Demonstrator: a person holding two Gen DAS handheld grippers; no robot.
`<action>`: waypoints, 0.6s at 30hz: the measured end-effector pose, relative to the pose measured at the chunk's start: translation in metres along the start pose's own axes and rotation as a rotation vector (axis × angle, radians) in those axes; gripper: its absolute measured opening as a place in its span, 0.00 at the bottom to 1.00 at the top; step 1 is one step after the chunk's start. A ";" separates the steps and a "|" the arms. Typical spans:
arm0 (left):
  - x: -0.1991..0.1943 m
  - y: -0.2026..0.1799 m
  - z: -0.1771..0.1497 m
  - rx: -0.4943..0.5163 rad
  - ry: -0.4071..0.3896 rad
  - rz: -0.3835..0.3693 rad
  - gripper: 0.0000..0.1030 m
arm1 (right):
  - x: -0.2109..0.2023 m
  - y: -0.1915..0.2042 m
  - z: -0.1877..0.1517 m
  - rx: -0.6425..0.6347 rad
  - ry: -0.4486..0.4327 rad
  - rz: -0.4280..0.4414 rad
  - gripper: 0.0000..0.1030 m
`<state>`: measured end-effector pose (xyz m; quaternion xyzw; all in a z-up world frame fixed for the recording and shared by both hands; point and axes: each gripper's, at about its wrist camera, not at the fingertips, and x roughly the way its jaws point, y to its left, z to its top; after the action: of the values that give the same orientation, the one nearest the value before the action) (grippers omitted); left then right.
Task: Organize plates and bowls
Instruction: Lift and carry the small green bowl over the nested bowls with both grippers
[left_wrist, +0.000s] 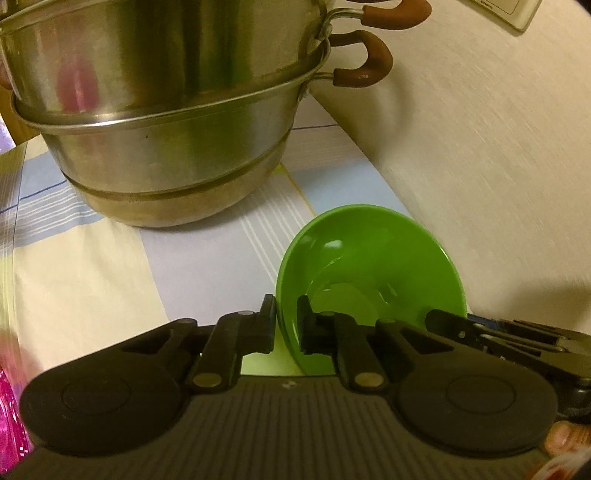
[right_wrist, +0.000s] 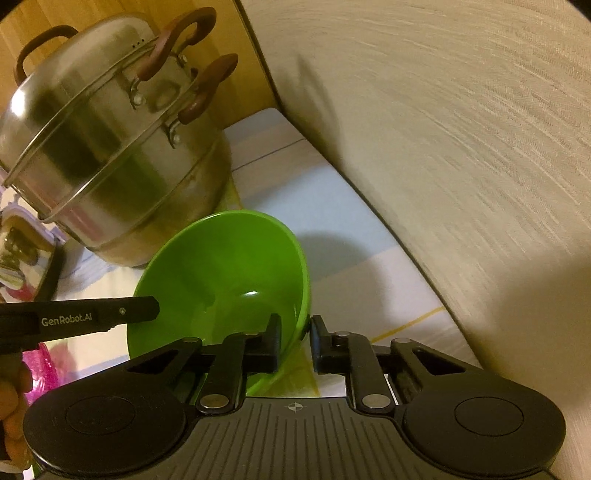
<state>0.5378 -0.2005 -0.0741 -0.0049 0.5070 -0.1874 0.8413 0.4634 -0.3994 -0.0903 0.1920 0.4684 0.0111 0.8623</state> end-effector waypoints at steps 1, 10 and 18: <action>-0.002 -0.002 -0.001 0.008 0.000 0.001 0.09 | -0.001 0.000 0.000 0.003 0.007 -0.005 0.15; -0.048 -0.021 -0.001 0.035 -0.042 -0.011 0.09 | -0.042 0.005 0.002 -0.014 -0.014 -0.003 0.15; -0.122 -0.031 -0.011 0.042 -0.091 0.008 0.09 | -0.113 0.034 0.003 -0.057 -0.053 0.004 0.15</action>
<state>0.4684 -0.1882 0.0308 0.0062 0.4641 -0.1939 0.8643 0.4079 -0.3916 0.0137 0.1685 0.4446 0.0213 0.8795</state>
